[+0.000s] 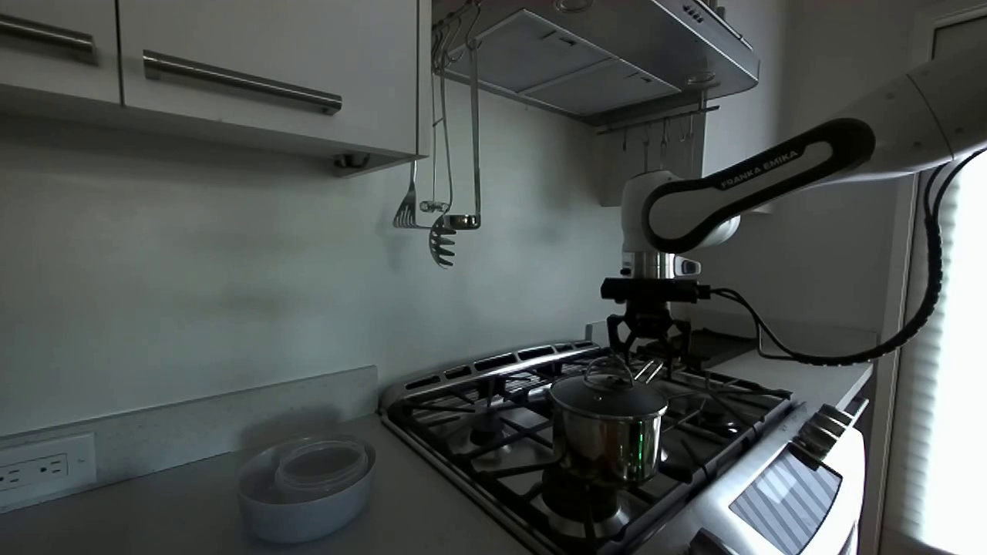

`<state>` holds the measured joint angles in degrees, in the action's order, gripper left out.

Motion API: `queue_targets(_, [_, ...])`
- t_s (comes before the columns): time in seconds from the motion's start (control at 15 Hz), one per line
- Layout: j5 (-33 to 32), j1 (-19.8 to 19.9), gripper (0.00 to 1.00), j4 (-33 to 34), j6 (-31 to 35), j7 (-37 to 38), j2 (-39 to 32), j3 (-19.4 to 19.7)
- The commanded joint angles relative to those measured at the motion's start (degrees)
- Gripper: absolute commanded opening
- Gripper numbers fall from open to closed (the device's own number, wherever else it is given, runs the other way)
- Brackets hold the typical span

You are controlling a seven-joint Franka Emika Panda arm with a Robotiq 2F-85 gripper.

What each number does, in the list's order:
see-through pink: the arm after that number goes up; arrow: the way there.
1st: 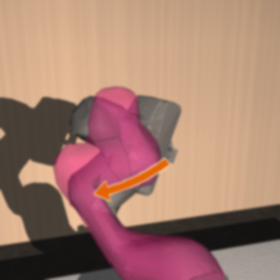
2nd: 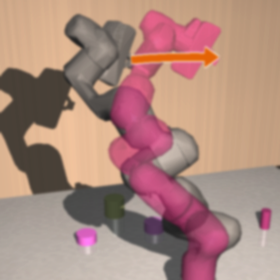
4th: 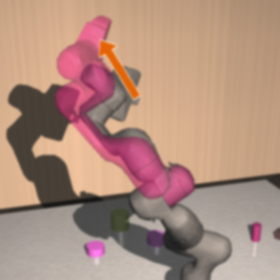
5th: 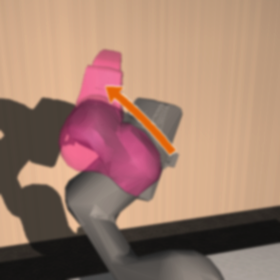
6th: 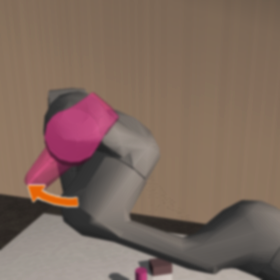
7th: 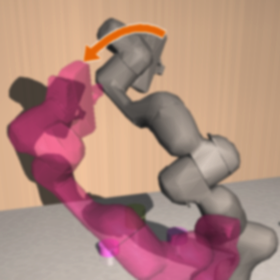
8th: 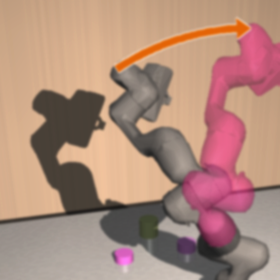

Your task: Slide the silver pot to the bottom right cooker on the hob of the stove, pick up the silver pot lid and put it on the hob of the stove

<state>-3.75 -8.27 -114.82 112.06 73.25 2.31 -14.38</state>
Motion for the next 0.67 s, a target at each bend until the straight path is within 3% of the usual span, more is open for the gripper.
queue_targets(0.0, [1.3,-0.7,0.42,-3.1,0.4,1.2,2.2,1.2])
queue_targets(0.27, [1.7,-0.6,0.13,-4.5,1.7,2.2,3.0,1.5])
queue_targets(0.6, [1.0,-0.3,0.08,-5.0,2.9,3.6,3.4,1.9])
